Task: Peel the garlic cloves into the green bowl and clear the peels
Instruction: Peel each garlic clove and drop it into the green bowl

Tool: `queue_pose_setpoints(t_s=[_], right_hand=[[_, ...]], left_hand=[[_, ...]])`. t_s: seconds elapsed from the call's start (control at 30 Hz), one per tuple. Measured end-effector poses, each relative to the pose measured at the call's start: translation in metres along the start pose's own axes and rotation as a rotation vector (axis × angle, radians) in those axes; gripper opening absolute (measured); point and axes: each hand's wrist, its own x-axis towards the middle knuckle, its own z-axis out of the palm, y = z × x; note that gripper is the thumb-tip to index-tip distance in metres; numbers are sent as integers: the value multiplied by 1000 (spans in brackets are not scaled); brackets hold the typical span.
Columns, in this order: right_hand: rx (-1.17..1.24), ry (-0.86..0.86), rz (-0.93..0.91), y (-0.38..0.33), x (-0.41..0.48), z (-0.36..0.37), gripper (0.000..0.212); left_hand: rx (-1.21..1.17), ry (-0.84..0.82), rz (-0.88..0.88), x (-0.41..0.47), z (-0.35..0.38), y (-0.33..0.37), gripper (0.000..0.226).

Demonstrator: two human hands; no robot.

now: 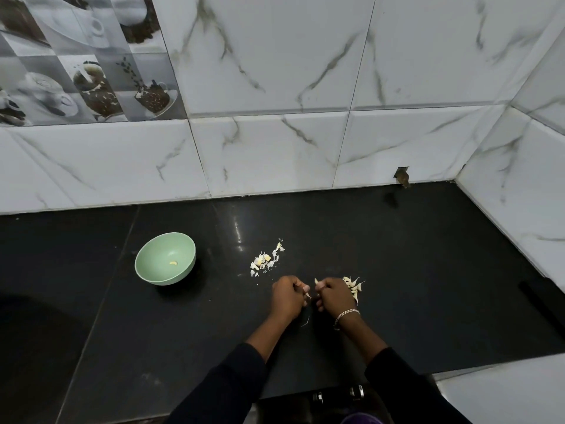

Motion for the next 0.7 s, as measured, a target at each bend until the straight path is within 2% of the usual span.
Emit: queue_pose_setpoints(t_s=[0.17, 0.23, 0.33, 0.53, 0.7], right_hand=[[-27, 25, -44, 6, 6, -12, 25], [-43, 73, -98, 9, 9, -16, 21], [-29, 65, -151, 6, 9, -20, 17], [45, -15, -217, 0, 4, -20, 12], [60, -113, -243, -11, -4, -11, 11]], left_hand=[[-37, -36, -63, 4, 14, 1, 28], [-85, -82, -79, 5, 18, 4, 21], [-164, -159, -64, 3, 17, 8, 29], [-427, -49, 9, -4, -4, 12, 19], [-454, -26, 36, -5, -26, 9, 13]])
